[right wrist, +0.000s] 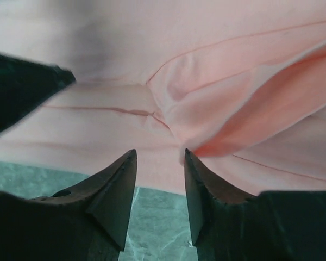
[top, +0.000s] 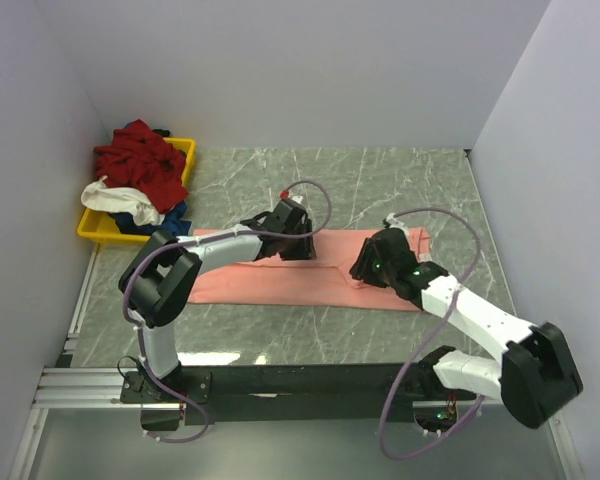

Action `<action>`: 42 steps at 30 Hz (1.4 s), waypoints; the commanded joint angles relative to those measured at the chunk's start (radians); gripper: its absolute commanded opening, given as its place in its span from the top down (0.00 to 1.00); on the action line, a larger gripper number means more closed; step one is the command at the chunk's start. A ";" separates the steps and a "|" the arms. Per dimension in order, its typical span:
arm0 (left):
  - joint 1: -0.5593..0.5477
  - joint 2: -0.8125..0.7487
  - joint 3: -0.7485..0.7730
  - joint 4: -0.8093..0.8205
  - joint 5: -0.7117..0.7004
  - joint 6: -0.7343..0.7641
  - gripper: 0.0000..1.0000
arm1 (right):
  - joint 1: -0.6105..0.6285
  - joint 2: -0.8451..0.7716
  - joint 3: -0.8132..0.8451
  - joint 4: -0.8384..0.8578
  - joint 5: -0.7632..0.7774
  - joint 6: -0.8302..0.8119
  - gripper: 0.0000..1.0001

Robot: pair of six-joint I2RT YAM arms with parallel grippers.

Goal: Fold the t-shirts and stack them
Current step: Fold the tshirt

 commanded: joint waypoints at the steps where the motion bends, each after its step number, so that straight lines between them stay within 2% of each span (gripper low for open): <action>1: -0.056 -0.075 0.018 0.060 0.020 0.062 0.54 | -0.045 -0.110 0.064 -0.098 0.123 -0.021 0.52; 2: -0.065 -0.078 0.018 0.066 0.025 0.069 0.53 | -0.075 -0.126 0.069 -0.115 0.130 -0.028 0.50; 6: -0.126 -0.068 0.043 0.088 0.034 0.109 0.50 | -0.344 -0.147 0.068 -0.129 0.032 -0.096 0.50; 9: -0.167 -0.026 0.109 0.057 0.037 0.140 0.50 | -0.438 -0.095 0.092 -0.127 0.017 -0.133 0.50; 16: -0.270 0.053 0.233 -0.027 -0.035 0.189 0.49 | -0.556 0.019 0.112 -0.086 -0.007 -0.160 0.51; 22: -0.324 0.106 0.279 -0.067 -0.075 0.215 0.45 | -0.595 0.086 0.110 -0.051 -0.021 -0.163 0.51; 27: -0.350 0.138 0.298 -0.078 -0.100 0.226 0.40 | -0.616 0.142 0.106 0.003 -0.110 -0.139 0.51; 32: -0.358 0.165 0.318 -0.079 -0.092 0.229 0.39 | -0.616 0.174 0.100 0.037 -0.153 -0.130 0.52; 42: -0.376 0.239 0.390 -0.105 -0.118 0.221 0.50 | -0.616 0.197 0.080 0.066 -0.161 -0.125 0.60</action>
